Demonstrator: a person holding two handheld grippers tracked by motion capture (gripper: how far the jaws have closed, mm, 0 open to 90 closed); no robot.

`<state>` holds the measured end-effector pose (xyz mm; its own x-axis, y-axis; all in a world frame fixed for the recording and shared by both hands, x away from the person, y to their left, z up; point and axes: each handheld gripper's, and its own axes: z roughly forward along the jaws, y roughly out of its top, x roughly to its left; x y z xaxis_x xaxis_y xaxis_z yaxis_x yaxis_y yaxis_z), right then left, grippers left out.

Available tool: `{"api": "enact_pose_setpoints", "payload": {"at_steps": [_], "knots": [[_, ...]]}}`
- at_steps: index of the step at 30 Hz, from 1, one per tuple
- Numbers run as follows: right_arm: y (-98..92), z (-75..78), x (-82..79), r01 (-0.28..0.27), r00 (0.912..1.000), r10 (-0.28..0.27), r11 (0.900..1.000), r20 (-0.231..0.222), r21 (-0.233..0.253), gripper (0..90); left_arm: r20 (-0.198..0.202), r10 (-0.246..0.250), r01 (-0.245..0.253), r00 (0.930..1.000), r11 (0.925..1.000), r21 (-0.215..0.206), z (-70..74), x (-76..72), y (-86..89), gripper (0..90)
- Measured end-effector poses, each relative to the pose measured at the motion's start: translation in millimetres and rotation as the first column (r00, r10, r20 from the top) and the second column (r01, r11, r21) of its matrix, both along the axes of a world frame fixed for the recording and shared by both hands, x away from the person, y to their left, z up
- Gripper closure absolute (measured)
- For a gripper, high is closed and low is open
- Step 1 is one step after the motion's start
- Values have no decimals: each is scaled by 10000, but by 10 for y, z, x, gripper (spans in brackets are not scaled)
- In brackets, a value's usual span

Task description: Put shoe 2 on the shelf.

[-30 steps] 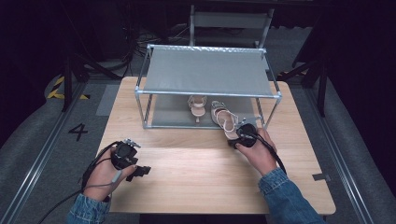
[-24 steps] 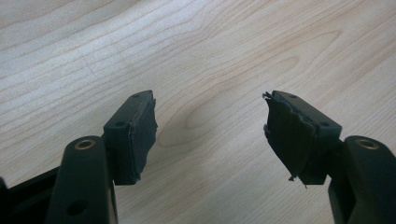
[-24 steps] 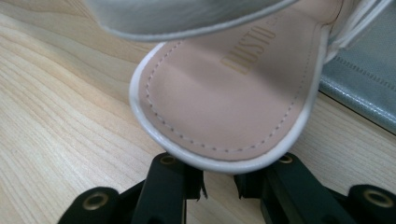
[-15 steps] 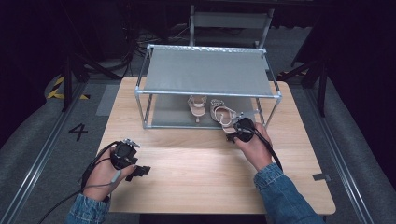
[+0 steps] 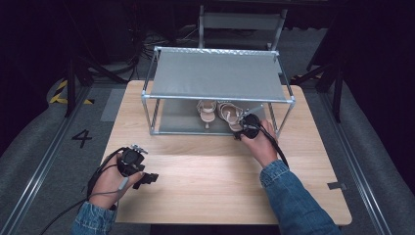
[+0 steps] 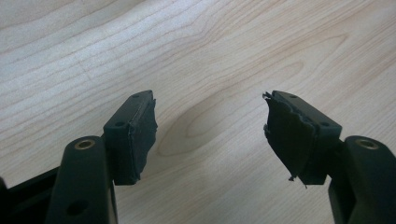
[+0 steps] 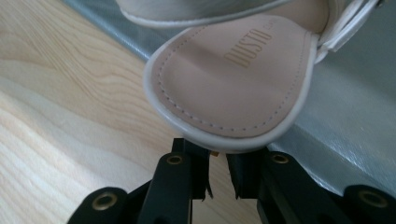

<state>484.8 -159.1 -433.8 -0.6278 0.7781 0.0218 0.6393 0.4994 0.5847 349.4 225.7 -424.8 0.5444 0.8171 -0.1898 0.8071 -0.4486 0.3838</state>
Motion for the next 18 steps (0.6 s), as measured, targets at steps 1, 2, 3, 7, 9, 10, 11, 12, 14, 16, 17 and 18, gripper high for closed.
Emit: {"api": "enact_pose_setpoints", "payload": {"at_steps": [1, 2, 3, 7, 9, 10, 11, 12, 14, 16, 17, 18], "knots": [[17, -7, 17, -109, 9999, 108, 9999, 110, 77, 793, -24, -64, 64, 10000, 10000, 18, -8, 6, -3, 337], [33, -11, 27, -121, 9999, 120, 9999, 118, 82, 793, -42, -143, 143, 9999, 9999, 48, -21, 13, -9, 338], [60, -17, 43, -99, 9999, 98, 9999, 108, 115, 794, -44, -135, 135, 9999, 9999, 41, -26, 15, -16, 337], [135, -29, 112, -23, 9999, 21, 9999, 108, 137, 793, -41, -203, 203, 9998, 9998, -61, -11, 34, -25, 337], [167, -29, 147, -36, 9999, 33, 9999, 160, 136, 793, 14, -218, 218, 9998, 9997, -56, -10, 45, -22, 337], [182, -29, 161, -38, 9998, 36, 9999, 194, 102, 794, 9, -220, 220, 9998, 9997, -49, -12, 49, -24, 337], [204, -31, 179, -50, 9997, 48, 9999, 234, 91, 794, -31, -293, 293, 9996, 9996, -25, -14, 56, -25, 337], [233, -38, 199, -73, 9996, 71, 9999, 260, 84, 794, -20, -282, 282, 9996, 9996, -23, -18, 60, -33, 337], [275, -63, 235, -187, 9995, 184, 9998, 256, 121, 797, -24, -328, 328, 9995, 9995, -30, -16, 67, -41, 337], [313, -79, 258, -193, 9993, 186, 9996, 322, 211, 797, -17, -367, 367, 9993, 9993, -56, -12, 71, -47, 337], [332, -87, 268, -198, 9989, 185, 9994, 440, 300, 797, -10, -355, 355, 9994, 9994, -58, -10, 71, -48, 337], [337, -96, 280, -232, 9982, 216, 9994, 565, 269, 797, -5, -351, 351, 9994, 9994, -67, -11, 72, -47, 337]]}}
